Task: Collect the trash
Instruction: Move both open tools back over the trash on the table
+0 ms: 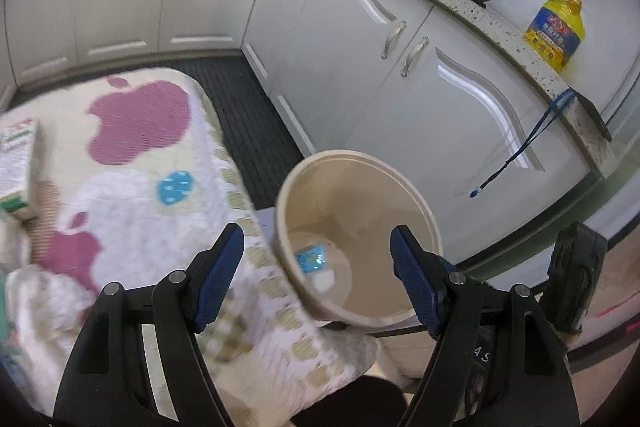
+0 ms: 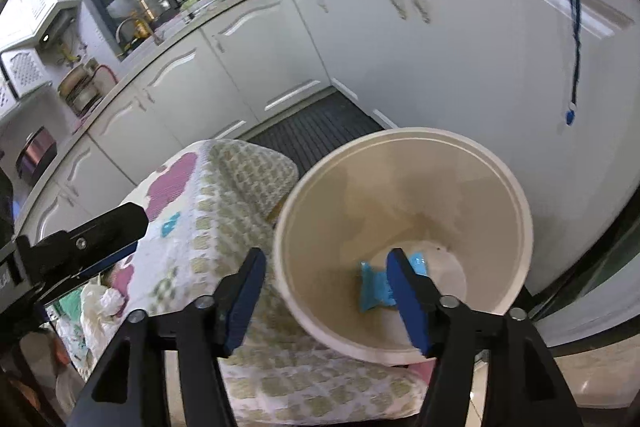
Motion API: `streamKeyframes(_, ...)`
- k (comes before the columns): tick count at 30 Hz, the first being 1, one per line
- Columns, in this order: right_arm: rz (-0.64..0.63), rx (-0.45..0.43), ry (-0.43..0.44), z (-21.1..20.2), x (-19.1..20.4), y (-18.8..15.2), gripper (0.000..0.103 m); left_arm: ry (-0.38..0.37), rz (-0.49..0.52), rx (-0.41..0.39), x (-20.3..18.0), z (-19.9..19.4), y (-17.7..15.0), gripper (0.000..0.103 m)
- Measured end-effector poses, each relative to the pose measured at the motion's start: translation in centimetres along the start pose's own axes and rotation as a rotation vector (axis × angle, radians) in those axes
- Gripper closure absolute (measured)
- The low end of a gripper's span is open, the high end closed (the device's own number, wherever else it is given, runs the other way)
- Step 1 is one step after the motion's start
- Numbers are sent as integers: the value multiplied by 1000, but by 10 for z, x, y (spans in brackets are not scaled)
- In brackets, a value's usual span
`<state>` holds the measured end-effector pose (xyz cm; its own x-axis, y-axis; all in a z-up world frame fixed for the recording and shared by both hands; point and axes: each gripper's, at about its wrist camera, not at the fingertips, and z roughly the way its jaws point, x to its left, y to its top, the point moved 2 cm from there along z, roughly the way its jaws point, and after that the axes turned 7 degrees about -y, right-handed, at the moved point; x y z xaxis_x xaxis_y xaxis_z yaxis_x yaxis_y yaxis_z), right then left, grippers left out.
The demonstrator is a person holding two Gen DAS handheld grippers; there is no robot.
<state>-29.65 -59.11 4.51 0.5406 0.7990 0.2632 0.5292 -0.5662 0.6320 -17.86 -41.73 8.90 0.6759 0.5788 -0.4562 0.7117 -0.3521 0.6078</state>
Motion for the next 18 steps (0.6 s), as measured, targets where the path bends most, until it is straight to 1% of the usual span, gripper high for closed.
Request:
streamKeyframes(5, -51, -9, 25, -7, 25, -3, 36, 62, 48, -46, 4, -32, -9, 28)
streamKeyframes(10, -101, -15, 47, -13, 52, -8, 34, 112, 62, -79, 12, -61, -21, 28)
streamKeyframes(18, -182, -14, 84, -20, 92, -19, 31, 185, 46, -126, 40, -104, -37, 28)
